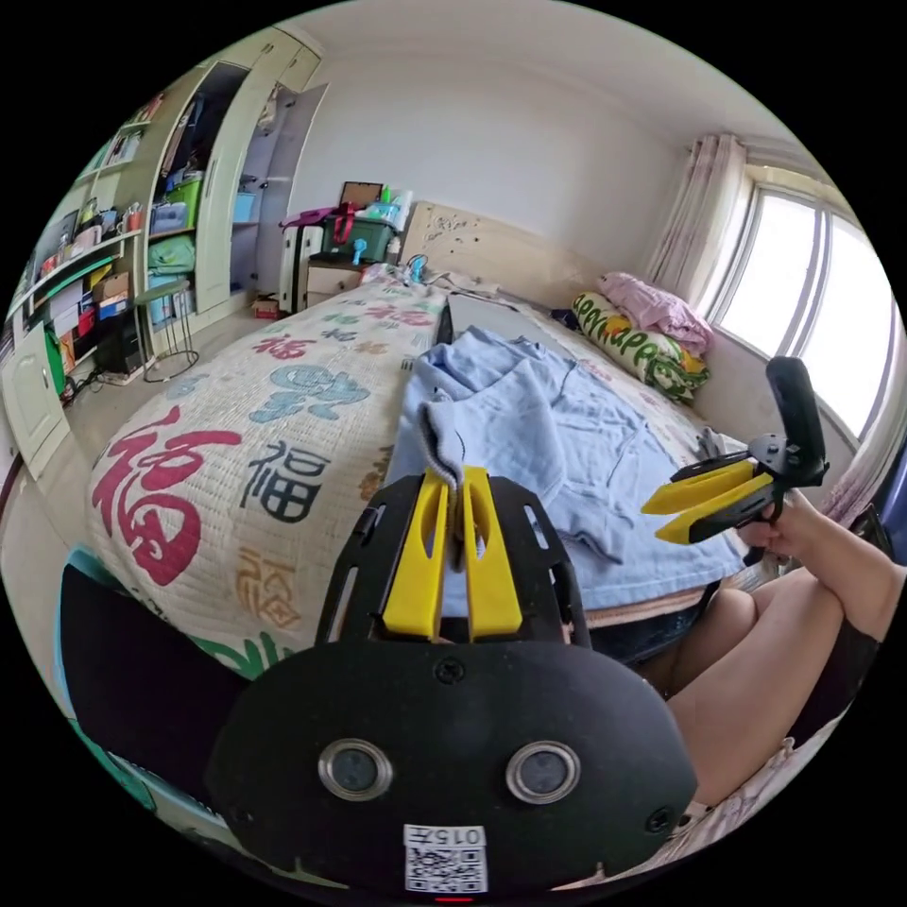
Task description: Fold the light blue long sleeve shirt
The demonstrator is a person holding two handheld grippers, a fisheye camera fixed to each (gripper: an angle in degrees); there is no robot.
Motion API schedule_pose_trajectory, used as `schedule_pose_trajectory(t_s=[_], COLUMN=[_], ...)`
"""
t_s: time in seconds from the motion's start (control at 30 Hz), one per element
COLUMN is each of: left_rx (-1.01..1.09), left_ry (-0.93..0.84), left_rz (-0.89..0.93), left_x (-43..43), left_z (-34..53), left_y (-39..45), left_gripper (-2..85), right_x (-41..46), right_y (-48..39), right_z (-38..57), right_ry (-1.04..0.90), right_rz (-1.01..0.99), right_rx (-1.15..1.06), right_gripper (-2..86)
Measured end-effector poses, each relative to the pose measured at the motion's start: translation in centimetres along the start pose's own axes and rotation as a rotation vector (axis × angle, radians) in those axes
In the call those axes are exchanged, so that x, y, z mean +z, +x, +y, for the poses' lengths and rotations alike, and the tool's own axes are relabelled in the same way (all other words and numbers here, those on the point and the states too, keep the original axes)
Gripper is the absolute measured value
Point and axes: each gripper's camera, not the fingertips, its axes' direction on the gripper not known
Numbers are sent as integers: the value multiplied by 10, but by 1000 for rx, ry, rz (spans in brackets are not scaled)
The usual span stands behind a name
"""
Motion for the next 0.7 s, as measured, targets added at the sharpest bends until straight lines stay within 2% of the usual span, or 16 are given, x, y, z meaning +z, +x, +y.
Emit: schedule_pose_trajectory(t_s=[0.17, 0.37, 0.53, 0.7], left_rx=[-7, 25, 26, 42], left_ry=[11, -17, -11, -16], left_rz=[-34, -29, -15, -2], left_x=[6, 8, 7, 3], left_z=[-8, -20, -28, -42], left_y=[26, 48, 67, 87], left_gripper=[5, 5, 5, 7], right_x=[127, 203, 216, 180], right_y=[-73, -134, -157, -146], right_z=[-29, -54, -87, -136], right_ry=[-115, -157, -151, -108], right_rz=[225, 364, 364, 216], right_rx=[-42, -106, -99, 14], right_gripper=[115, 118, 114, 58])
